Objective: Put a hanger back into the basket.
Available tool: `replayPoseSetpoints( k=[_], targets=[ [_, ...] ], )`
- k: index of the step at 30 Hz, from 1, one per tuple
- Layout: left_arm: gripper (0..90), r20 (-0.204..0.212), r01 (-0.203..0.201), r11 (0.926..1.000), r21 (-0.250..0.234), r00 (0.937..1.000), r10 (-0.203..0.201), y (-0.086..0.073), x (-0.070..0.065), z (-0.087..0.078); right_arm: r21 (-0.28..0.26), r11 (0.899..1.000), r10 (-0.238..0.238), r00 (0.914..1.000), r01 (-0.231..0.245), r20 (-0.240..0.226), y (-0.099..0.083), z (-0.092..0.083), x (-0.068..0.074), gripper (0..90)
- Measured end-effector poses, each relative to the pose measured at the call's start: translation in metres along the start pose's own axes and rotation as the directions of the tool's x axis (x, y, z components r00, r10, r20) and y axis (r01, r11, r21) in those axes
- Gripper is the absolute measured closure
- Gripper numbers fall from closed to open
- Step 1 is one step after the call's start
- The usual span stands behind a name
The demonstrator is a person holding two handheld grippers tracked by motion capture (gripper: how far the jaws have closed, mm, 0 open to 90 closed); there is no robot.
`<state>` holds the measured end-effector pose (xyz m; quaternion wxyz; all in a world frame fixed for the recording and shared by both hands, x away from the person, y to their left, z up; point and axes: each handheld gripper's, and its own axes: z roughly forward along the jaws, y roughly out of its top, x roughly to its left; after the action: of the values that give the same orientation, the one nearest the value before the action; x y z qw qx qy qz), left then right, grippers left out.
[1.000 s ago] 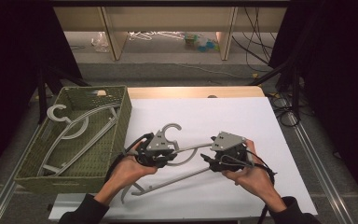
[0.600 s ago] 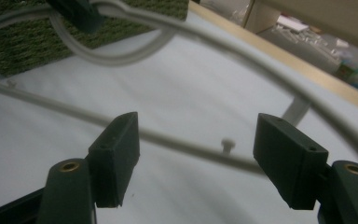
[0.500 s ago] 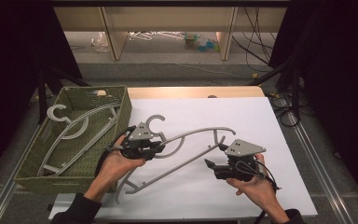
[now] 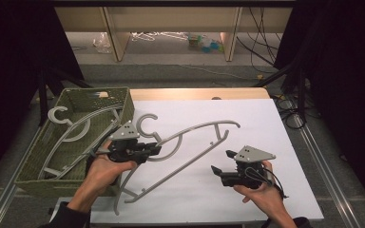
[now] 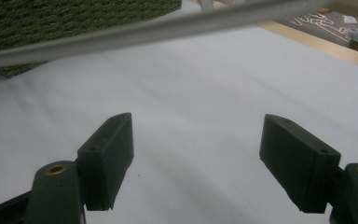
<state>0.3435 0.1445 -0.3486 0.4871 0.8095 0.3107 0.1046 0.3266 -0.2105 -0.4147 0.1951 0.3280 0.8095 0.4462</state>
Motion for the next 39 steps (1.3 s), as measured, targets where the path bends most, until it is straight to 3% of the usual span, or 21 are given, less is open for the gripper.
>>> replayPoseSetpoints(
  k=[4,11,14,16,21,31,37,39],
  targets=[
    [80.4,0.028,-0.018,0.9998,-0.008,0.9994,0.018,0.006,-0.006,-0.015,0.008,1.000,0.002,1.0000,-0.002,-0.009,-0.002,0.000,0.000,26.9],
    [80.4,0.031,-0.057,0.9983,-0.013,0.9979,0.057,0.018,-0.013,-0.042,0.016,1.000,-0.004,0.9998,0.004,-0.022,-0.003,0.001,0.002,26.9],
    [80.5,-0.007,-0.057,0.9983,0.000,0.9983,0.057,0.022,-0.010,-0.053,0.012,1.000,-0.011,0.9996,0.011,-0.025,-0.003,0.001,0.003,26.9],
    [80.4,-0.029,-0.066,0.9977,-0.017,0.9974,0.065,0.024,-0.004,-0.059,0.012,1.000,-0.012,0.9996,0.012,-0.026,-0.003,0.001,0.003,26.9],
    [80.4,-0.096,-0.026,0.9995,-0.017,0.9951,0.024,0.027,0.016,-0.078,0.022,1.000,-0.009,0.9995,0.010,-0.029,-0.004,0.002,0.003,26.9],
    [80.4,-0.191,0.021,0.9994,-0.027,0.9813,-0.025,0.030,0.047,-0.101,0.022,1.000,-0.016,0.9992,0.017,-0.036,-0.004,0.004,0.004,26.8],
    [80.4,-0.256,0.044,0.9985,-0.034,0.9652,-0.051,0.031,0.067,-0.112,0.021,1.000,-0.015,0.9993,0.016,-0.034,-0.004,0.004,0.004,26.5],
    [80.4,-0.285,0.045,0.9985,-0.031,0.9570,-0.052,0.032,0.074,-0.116,0.022,1.000,-0.014,0.9993,0.015,-0.035,-0.004,0.004,0.004,26.5]
  ],
)
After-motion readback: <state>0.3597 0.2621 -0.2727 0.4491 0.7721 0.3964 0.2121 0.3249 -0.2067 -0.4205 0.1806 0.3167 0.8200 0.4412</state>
